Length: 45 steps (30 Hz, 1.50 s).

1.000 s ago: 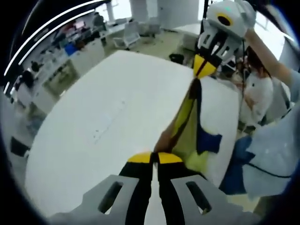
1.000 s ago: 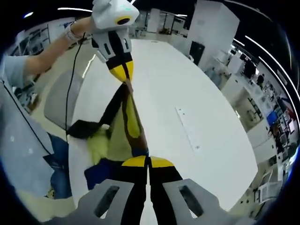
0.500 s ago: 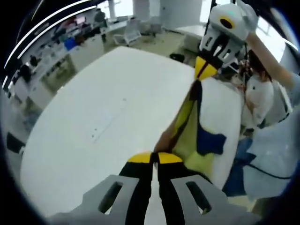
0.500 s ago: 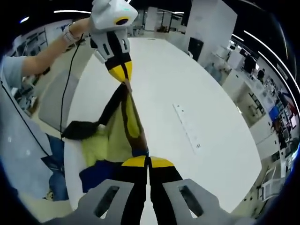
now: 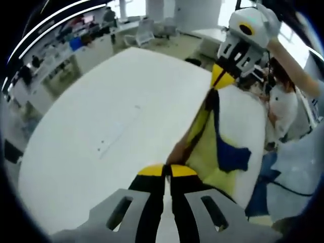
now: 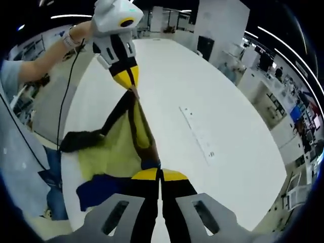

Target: Fold the garment on the visible template until the final outline fits inside the template.

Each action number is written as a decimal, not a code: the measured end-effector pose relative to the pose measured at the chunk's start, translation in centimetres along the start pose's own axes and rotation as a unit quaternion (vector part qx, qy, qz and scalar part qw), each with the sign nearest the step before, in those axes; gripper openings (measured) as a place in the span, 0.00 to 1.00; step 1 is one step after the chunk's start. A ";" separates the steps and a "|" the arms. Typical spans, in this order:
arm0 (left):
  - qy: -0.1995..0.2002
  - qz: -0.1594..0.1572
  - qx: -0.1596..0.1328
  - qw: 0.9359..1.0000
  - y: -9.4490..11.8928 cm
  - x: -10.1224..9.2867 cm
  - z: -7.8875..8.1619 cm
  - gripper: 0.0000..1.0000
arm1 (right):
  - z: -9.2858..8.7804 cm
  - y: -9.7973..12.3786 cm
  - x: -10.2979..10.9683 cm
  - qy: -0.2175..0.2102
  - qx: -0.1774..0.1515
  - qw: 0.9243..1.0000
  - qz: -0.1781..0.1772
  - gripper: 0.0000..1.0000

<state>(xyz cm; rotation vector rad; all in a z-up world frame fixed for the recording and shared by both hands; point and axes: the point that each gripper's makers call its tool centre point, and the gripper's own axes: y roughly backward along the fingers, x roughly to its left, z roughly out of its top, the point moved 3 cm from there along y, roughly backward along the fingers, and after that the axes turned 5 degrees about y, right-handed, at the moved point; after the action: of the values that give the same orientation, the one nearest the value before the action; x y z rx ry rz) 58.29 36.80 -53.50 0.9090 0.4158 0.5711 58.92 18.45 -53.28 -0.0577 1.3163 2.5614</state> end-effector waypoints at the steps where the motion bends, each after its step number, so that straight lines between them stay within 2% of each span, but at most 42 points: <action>1: 0.001 -0.001 0.001 1.000 -0.3 0.1 0.0 0.00 | -0.2 -0.2 -0.1 -0.004 0.000 1.000 0.002 0.01; 5: 0.004 -0.011 0.007 1.000 -1.1 0.2 -0.1 0.00 | -0.7 -0.7 -0.4 -0.011 0.002 1.000 0.005 0.01; 21: 0.015 -0.010 0.007 1.000 -3.7 1.7 0.1 0.00 | -2.0 -2.5 -2.0 -0.029 0.000 1.000 0.010 0.01; 45: 0.031 -0.027 0.013 0.999 -7.9 3.6 -1.3 0.00 | -4.0 -5.5 -2.9 -0.060 0.009 0.998 0.015 0.01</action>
<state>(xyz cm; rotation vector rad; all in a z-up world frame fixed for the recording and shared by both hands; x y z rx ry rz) 62.58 35.98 -61.09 0.9034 0.5023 0.5464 62.75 17.69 -59.57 0.1167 1.3040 2.5338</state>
